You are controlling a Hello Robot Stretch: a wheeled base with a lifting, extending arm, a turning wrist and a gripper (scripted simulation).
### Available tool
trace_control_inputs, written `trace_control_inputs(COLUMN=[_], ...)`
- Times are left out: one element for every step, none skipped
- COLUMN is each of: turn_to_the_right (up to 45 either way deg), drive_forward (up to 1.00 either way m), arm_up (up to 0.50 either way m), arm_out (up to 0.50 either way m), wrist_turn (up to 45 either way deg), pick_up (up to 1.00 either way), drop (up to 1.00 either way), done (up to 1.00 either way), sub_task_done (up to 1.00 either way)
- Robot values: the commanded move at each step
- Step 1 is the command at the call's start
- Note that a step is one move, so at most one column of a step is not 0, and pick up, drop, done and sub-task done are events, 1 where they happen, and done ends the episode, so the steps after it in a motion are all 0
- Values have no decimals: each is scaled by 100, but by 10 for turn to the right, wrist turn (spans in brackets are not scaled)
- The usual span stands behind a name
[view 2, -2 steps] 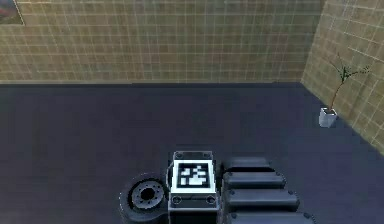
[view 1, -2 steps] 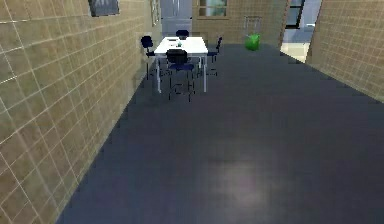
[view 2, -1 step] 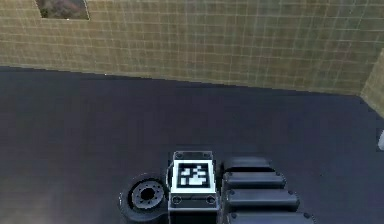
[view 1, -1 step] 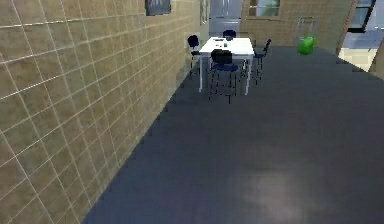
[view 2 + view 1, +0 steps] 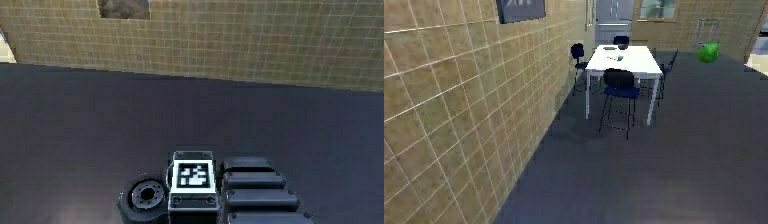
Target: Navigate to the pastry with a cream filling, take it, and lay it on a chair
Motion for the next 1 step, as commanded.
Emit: trace_control_inputs(turn_to_the_right=[0], drive_forward=[100], arm_up=[0], arm_out=[0], wrist_turn=[0], pick_up=[0], drop=[0], done=[0], sub_task_done=[0])
